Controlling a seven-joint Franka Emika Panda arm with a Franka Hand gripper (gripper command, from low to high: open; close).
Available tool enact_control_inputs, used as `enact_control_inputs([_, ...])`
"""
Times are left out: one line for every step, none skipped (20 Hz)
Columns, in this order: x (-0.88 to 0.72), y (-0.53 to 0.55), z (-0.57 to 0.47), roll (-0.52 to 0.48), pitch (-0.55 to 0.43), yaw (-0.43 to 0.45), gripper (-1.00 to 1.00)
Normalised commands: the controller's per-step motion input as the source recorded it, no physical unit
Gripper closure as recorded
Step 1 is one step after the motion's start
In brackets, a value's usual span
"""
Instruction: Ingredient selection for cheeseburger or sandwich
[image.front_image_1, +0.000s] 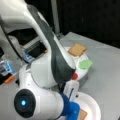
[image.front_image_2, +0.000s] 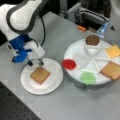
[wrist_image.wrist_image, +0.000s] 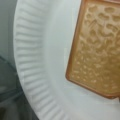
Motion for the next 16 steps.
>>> enact_control_inputs([0.17, 0.03, 0.29, 0.066, 0.148, 0.002, -1.00])
enact_control_inputs([0.09, 0.09, 0.36, 0.023, 0.171, -0.028, -1.00])
enact_control_inputs([0.00, 0.14, 0.42, -0.024, 0.192, -0.053, -1.00])
enact_control_inputs([-0.10, 0.20, 0.47, -0.104, 0.204, -0.109, -1.00])
enact_control_inputs([-0.20, 0.26, 0.50, -0.157, 0.212, -0.140, -1.00])
enact_control_inputs([-0.29, 0.31, 0.50, -0.202, 0.212, -0.161, -1.00])
enact_control_inputs([-0.35, 0.34, 0.48, -0.217, 0.199, -0.148, -1.00])
enact_control_inputs([-0.42, 0.38, 0.44, -0.262, 0.207, -0.173, -1.00])
enact_control_inputs([-0.50, 0.41, 0.38, -0.293, 0.204, -0.183, -1.00])
enact_control_inputs([-0.52, 0.43, 0.32, -0.299, 0.179, -0.170, -1.00])
enact_control_inputs([-0.57, 0.44, 0.25, -0.313, 0.155, -0.172, -1.00])
enact_control_inputs([-0.63, 0.45, 0.19, -0.360, 0.137, -0.193, -1.00])
enact_control_inputs([-0.67, 0.45, 0.15, -0.394, 0.110, -0.217, -1.00])
enact_control_inputs([-0.68, 0.43, 0.10, -0.392, 0.077, -0.207, -1.00])
enact_control_inputs([-0.70, 0.42, 0.06, -0.414, 0.039, -0.215, -1.00])
enact_control_inputs([-0.72, 0.42, 0.05, -0.477, 0.024, -0.232, -1.00])
